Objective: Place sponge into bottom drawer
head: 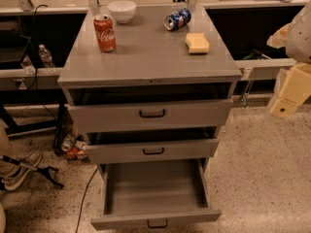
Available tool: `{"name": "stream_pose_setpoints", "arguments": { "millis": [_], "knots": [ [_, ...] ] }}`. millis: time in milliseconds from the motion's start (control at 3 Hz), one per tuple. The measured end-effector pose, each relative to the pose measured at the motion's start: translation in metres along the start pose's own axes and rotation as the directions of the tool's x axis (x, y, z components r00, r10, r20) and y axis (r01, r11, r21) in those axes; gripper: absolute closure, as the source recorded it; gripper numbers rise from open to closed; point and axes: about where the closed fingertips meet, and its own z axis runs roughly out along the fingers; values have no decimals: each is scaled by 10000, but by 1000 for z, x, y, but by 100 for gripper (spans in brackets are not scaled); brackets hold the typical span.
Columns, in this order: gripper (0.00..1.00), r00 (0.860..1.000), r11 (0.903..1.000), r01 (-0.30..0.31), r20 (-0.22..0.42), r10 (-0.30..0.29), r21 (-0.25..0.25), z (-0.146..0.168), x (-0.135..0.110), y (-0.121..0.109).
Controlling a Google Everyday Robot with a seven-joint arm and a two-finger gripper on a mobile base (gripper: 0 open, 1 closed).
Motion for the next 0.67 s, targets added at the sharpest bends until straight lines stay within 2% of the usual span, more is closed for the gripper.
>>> {"name": "stream_pose_setpoints", "arguments": {
  "millis": [333,667],
  "knots": [
    [0,9918,9928,-1021,834,967,631,12,13,-43],
    [0,9531,9565,-2602,1938,2326,1317,29,32,-99]
  ]
}}
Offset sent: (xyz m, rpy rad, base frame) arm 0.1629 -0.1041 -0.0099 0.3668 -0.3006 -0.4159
